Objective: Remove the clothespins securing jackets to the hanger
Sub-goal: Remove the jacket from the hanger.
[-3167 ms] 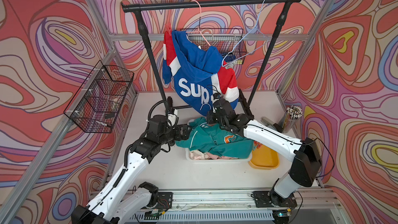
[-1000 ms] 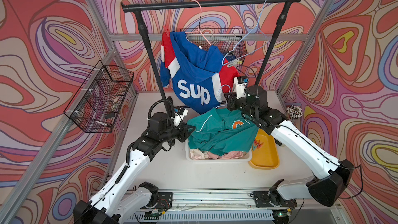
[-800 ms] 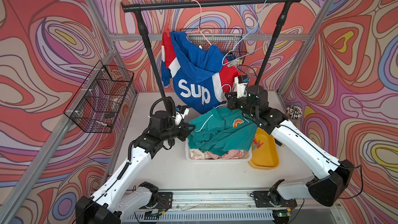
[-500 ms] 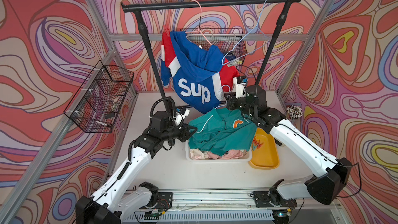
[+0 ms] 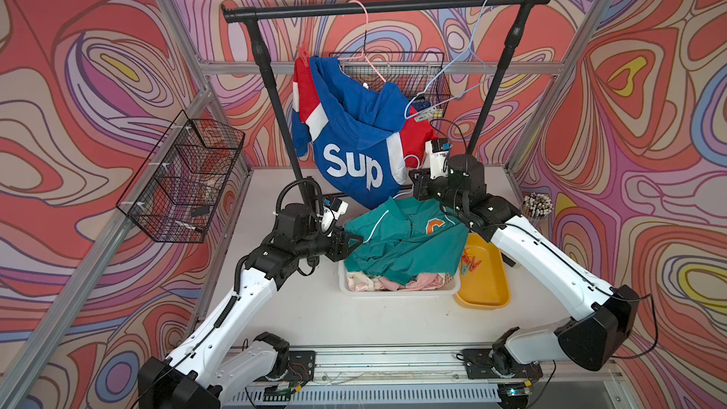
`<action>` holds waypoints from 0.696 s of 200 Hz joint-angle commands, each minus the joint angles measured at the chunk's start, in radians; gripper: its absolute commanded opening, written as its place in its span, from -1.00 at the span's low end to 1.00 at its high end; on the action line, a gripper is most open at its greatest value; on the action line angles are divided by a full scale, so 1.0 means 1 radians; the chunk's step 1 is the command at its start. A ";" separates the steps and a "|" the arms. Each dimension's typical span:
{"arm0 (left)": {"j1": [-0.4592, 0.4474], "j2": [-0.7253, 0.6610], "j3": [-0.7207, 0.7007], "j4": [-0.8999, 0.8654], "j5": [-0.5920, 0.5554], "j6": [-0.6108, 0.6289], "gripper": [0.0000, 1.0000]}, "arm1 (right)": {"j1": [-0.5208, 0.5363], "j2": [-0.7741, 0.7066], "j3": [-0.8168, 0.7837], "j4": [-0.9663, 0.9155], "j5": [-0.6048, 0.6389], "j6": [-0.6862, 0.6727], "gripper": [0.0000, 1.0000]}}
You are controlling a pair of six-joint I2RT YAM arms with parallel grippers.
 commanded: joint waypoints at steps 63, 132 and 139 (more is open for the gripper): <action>-0.024 0.003 -0.009 -0.046 0.024 0.017 -0.19 | -0.030 0.021 0.042 0.035 -0.027 0.019 -1.00; -0.035 0.007 -0.013 -0.057 0.005 0.018 -0.30 | -0.036 0.027 0.048 0.037 -0.041 0.025 -1.00; -0.035 0.009 -0.012 -0.059 0.004 0.016 -0.32 | -0.036 0.028 0.046 0.037 -0.039 0.025 -1.00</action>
